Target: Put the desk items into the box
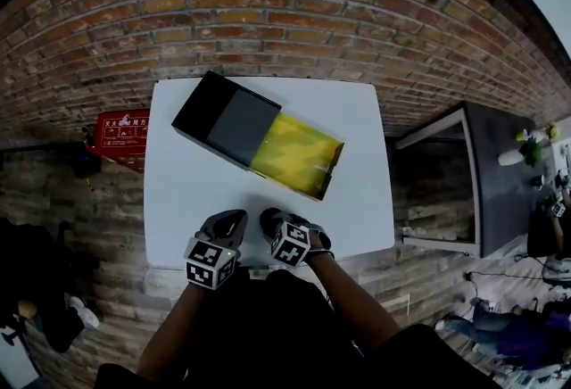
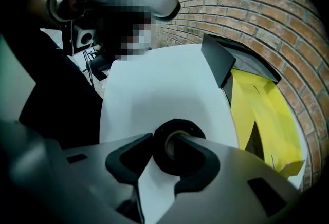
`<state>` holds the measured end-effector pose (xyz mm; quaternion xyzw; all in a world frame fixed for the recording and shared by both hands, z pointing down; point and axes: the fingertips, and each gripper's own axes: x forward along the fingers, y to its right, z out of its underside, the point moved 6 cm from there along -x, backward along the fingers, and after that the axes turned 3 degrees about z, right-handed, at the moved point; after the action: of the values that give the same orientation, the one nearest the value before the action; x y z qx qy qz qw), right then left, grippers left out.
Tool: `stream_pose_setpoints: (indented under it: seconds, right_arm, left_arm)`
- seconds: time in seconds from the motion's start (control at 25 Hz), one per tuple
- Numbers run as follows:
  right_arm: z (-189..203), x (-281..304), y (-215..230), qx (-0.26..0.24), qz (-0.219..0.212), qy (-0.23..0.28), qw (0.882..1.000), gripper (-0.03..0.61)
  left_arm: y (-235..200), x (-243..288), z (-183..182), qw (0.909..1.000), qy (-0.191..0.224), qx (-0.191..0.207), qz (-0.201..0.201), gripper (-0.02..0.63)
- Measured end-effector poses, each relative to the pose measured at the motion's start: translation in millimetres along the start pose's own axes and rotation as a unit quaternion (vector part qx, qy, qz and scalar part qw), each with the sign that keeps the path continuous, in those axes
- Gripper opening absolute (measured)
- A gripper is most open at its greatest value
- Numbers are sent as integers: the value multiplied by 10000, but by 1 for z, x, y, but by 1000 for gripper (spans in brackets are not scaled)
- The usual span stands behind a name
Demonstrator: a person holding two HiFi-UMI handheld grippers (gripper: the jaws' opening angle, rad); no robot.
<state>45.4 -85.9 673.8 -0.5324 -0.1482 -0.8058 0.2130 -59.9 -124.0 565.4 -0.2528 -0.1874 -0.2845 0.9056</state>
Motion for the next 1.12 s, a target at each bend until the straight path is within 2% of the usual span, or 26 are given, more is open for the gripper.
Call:
stream_pose_setpoints:
  seconds: [0.08,0.44,1.12]
  right_arm:
    - [1,-1,0,54,-8,21,10000,126]
    - [-3,-22,6,316,104,501,9982,120]
    - [-28,-95,61,537,856,1302,9863,120]
  left_arm:
    - [2,2,-2,10000,-42,34,44,14]
    - [1,5,-7,9999,-35,109,97,14]
    - [-9,30,-47,9992,266,224,209,14]
